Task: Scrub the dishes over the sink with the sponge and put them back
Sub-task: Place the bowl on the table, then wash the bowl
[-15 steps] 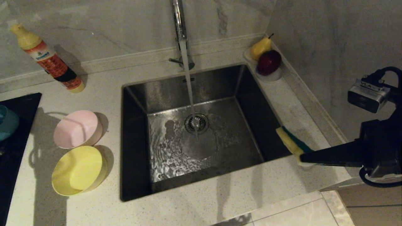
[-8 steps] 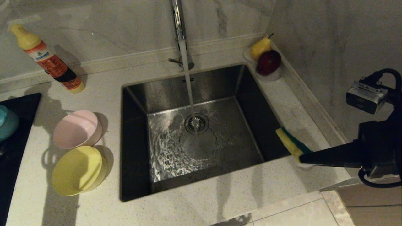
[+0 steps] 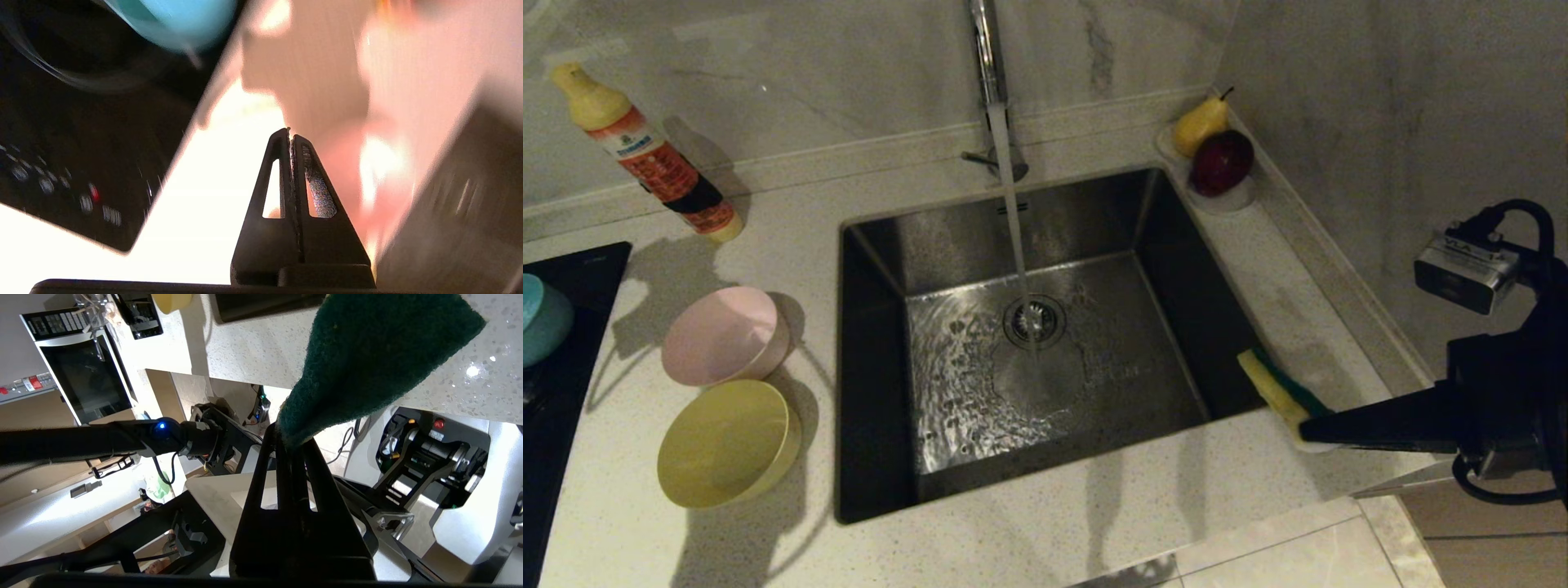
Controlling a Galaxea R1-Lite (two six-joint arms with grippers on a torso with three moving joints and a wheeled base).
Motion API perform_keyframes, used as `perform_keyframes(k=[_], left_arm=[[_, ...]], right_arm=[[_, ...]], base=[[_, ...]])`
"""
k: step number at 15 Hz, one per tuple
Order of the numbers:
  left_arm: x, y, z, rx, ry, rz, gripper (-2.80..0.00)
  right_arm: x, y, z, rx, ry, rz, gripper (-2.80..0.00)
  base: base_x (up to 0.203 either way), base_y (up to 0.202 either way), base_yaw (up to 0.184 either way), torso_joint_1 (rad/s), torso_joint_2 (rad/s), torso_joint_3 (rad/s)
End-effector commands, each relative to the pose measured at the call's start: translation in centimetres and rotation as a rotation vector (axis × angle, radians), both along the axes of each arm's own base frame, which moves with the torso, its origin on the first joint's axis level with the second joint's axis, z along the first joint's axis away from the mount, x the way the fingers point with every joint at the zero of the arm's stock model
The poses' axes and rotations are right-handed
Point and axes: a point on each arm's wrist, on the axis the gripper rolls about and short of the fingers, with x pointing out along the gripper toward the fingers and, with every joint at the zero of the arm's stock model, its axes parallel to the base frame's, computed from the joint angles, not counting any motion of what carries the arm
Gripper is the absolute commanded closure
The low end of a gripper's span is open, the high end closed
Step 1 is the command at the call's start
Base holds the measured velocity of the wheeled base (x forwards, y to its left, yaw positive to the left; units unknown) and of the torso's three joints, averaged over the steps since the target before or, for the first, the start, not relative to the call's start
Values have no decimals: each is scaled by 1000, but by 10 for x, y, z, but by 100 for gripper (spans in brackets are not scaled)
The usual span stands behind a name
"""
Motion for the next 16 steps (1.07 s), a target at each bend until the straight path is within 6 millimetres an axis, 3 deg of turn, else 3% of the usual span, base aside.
perform_keyframes(k=[1,3,4,11,16], left_arm=[[-3,-27,-16,6,62,-125,0],[6,-34,-32,-21,117,-179,0],[10,-36,-37,-32,137,-198,-280],[54,-24,-69,-66,264,-182,-280],[81,-11,-85,-93,257,-104,-280]], right_arm=[[4,2,-4,-5,21,2,0],[7,2,-5,-9,28,0,0],[8,2,-6,-10,31,-6,0],[14,0,-13,15,-14,-15,0],[15,-2,-18,11,0,-23,0]], base=[[0,0,0,0,0,0],[0,0,0,0,0,0],[0,0,0,0,0,0],[0,0,0,0,0,0],[0,0,0,0,0,0]])
